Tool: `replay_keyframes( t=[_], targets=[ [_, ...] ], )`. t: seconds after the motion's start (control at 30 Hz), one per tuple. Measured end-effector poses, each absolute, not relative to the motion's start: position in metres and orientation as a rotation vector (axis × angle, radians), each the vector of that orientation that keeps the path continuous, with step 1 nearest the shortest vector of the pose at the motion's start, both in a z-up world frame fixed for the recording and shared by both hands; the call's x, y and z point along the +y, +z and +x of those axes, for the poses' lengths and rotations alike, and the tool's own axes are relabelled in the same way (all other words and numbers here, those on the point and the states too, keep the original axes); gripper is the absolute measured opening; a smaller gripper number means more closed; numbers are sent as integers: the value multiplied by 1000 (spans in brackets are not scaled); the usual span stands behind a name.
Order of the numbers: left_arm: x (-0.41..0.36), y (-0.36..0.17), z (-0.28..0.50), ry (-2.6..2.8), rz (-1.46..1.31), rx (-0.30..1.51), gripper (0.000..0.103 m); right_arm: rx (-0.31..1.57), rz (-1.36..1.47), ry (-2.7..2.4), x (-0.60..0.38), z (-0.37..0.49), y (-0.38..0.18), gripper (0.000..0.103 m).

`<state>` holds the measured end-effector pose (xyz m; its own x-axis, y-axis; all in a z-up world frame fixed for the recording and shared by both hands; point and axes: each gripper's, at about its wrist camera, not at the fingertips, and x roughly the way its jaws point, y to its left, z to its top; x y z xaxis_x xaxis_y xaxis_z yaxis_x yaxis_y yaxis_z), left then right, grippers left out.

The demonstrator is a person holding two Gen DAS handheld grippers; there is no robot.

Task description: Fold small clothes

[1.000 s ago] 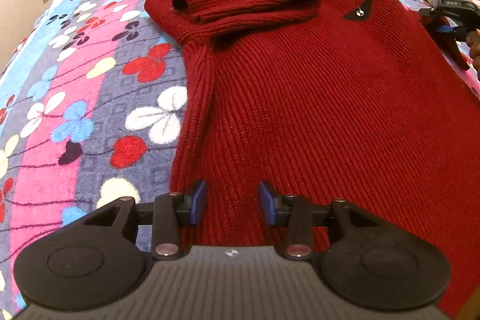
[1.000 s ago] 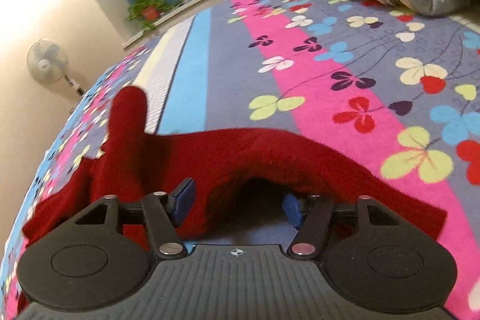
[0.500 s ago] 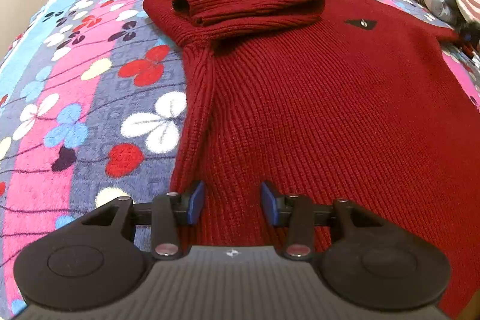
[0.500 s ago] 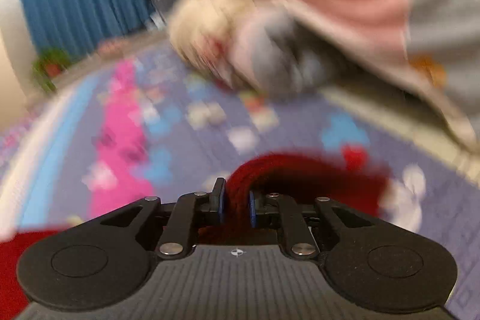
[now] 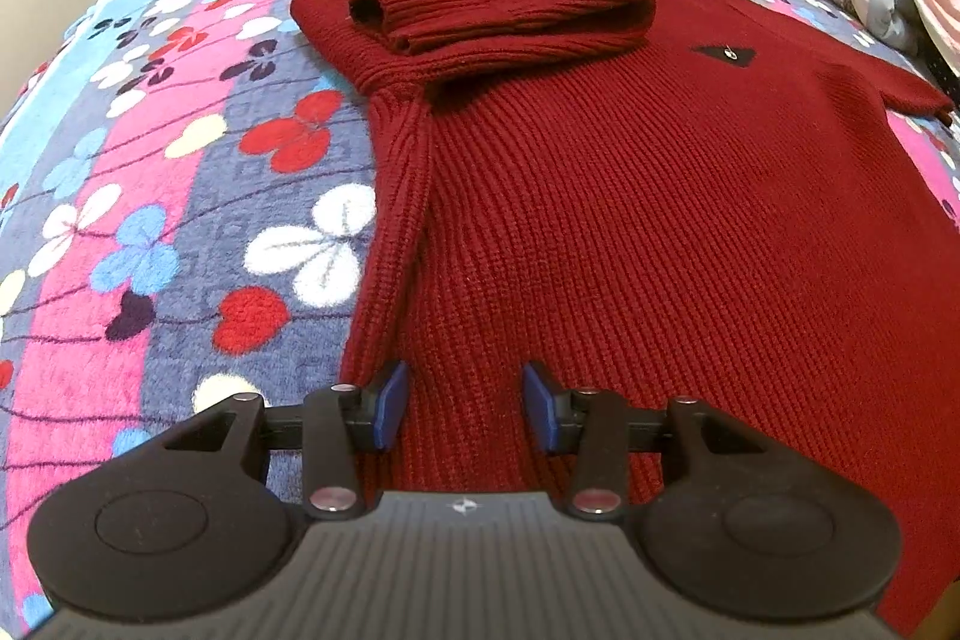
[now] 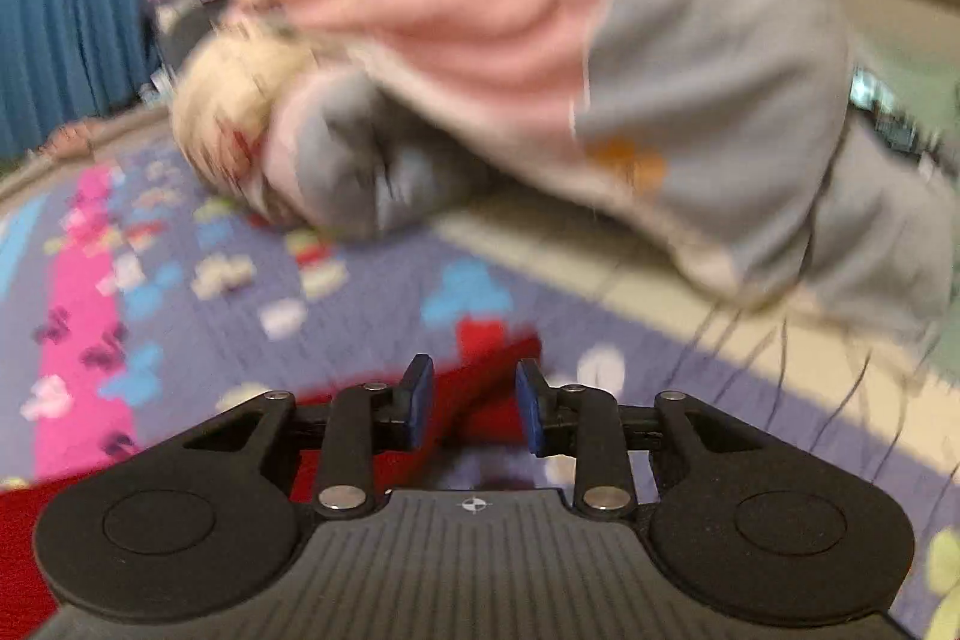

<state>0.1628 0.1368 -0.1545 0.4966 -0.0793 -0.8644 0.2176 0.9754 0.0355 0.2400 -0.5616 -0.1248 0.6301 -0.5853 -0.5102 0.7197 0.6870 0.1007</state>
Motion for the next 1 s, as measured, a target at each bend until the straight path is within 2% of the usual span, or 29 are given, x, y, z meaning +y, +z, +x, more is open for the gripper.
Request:
replay_keyframes(
  t=[0.13, 0.37, 0.4, 0.43, 0.53, 0.63, 0.73, 0.8, 1.0],
  targets=[
    [139, -151, 161, -176, 127, 1028, 49, 445, 338, -554, -524, 224, -82, 36],
    [147, -128, 154, -151, 10, 928, 46, 633, 336, -42, -397, 189, -41, 48],
    [146, -125, 153, -148, 3, 911, 37, 668, 317, 12, -378, 184, -39, 48],
    [146, -122, 152, -144, -2, 895, 22, 694, 295, 61, -359, 176, -41, 48],
    [145, -116, 150, -126, -18, 850, 8, 744, 246, 141, -324, 167, -59, 48],
    [145, -107, 149, -98, -19, 780, 8, 842, 129, 96, -306, 174, -94, 43],
    [149, -101, 155, -73, -73, 733, 8, 926, 139, 73, -310, 187, -121, 37],
    [148, -96, 166, -63, -110, 713, 8, 989, 124, 60, -311, 195, -137, 37],
    [138, -97, 220, -53, -274, 686, 11, 1008, 65, 80, -298, 196, -137, 38]
  ],
)
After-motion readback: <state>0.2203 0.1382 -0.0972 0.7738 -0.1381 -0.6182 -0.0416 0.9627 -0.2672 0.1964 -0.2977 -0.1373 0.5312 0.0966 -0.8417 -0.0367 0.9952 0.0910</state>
